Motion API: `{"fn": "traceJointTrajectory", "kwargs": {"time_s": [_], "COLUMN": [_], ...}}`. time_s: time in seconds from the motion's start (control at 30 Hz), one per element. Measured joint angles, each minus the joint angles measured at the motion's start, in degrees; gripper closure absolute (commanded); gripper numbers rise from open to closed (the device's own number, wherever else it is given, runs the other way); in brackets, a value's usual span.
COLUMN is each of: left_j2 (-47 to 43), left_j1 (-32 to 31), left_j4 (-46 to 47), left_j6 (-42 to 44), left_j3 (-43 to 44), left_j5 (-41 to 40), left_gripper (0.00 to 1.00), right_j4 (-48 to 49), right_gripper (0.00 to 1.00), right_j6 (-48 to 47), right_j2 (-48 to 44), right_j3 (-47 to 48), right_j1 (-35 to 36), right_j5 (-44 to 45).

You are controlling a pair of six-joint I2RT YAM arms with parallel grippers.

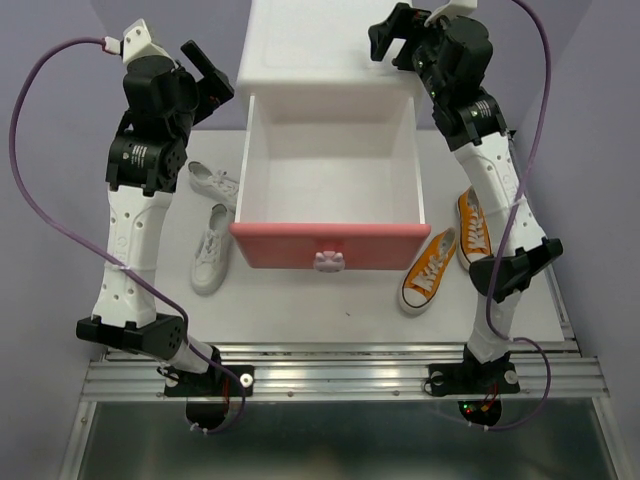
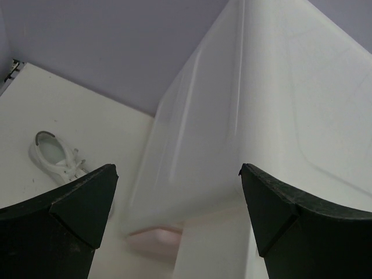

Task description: Place and organize the shoes in the shoe cabinet

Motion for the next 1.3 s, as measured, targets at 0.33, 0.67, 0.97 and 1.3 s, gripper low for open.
{"fn": "traceJointTrajectory", "kwargs": {"time_s": [0.33, 0.67, 0.97, 1.3], "left_j2": [-0.5, -2.1, -5.2, -5.4], "left_j1": [0.8, 0.8, 1.3, 1.6], "left_j4": [-0.2, -0.4, -1.6, -1.8], "left_j6": [-1.8, -3.3, -5.1, -5.1], "left_j3": [-0.5, -6.6, -15.0, -18.6], "left_j5": [2.8, 3.1, 2.6, 3.5], "left_gripper": [0.01, 0.01, 0.01, 0.01], "right_j4": [-0.3, -9.5, -33.8, -43.3], "right_gripper": [0.0, 0.0, 0.0, 0.0], "right_j6": [9.4, 13.9, 14.3, 18.3], "right_j2": [5.2, -1.4, -14.0, -26.2], "right_j3": [5.5, -4.2, -20.1, -52.2], "right_j1": [-11.1, -27.3, -25.8, -22.8], "right_j5": [0.5, 3.5, 9.6, 3.7]}}
